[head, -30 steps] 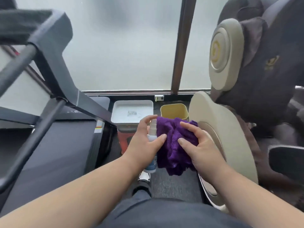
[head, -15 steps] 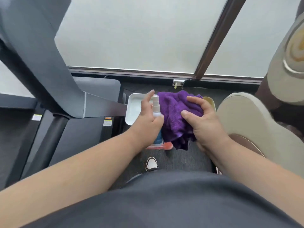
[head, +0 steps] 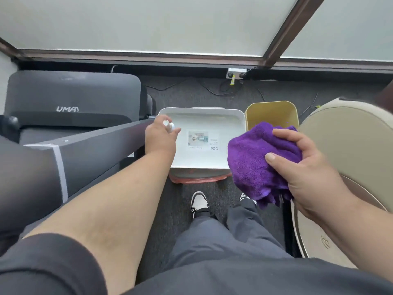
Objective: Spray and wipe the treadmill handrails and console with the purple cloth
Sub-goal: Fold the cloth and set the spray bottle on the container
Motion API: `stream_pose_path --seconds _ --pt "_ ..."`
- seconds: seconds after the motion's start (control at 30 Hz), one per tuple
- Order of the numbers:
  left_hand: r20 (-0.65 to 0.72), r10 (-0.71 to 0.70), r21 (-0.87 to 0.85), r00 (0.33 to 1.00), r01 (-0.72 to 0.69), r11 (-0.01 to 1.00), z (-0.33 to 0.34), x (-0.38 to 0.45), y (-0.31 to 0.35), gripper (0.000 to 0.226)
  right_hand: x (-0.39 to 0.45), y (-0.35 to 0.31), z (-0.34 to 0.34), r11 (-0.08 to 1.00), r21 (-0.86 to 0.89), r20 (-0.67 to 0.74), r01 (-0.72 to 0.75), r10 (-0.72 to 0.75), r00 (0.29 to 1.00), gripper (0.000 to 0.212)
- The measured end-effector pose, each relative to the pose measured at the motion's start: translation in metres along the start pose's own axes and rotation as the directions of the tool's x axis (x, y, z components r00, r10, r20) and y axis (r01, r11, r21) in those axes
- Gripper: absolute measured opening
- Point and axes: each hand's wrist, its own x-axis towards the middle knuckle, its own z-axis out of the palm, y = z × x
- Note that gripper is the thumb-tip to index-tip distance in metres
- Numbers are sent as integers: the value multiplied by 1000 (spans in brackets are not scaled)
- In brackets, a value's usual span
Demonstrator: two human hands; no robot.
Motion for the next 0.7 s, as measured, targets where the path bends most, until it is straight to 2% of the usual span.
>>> stream_pose_path --seconds 0.2,0.4,0.43,0.5,0.57,0.63,0.67,0.7 --pt "43 -12 36 999 10 999 51 48 -27 28 8 22 -17 995 59 -18 -74 75 997 47" --pt "70 -2 4 998 2 1000 69 60 -33 30 25 25 -18 993 65 -24 -100 102 994 51" --pt "75 -9 16 997 8 1000 68 60 -32 33 27 24 -19 993 76 -25 -95 97 995 48" --pt "80 -54 70 995 48 996 63 53 -28 57 30 18 -18 992 92 -33 -86 89 996 45" --pt "42 -182 94 982 177 980 55 32 -19 80 33 6 -16 990 112 -32 -85 89 996 43" --pt "8 -271 46 963 270 962 47 -9 6 82 34 -8 -15 985 150 -23 -90 94 995 42" --pt "51 -279 -17 959 280 960 45 -32 18 74 37 -12 -12 981 169 -20 -97 102 995 41" --pt "156 -260 -138 953 281 950 42 -55 34 63 39 -16 -12 974 201 -28 -101 108 994 41"
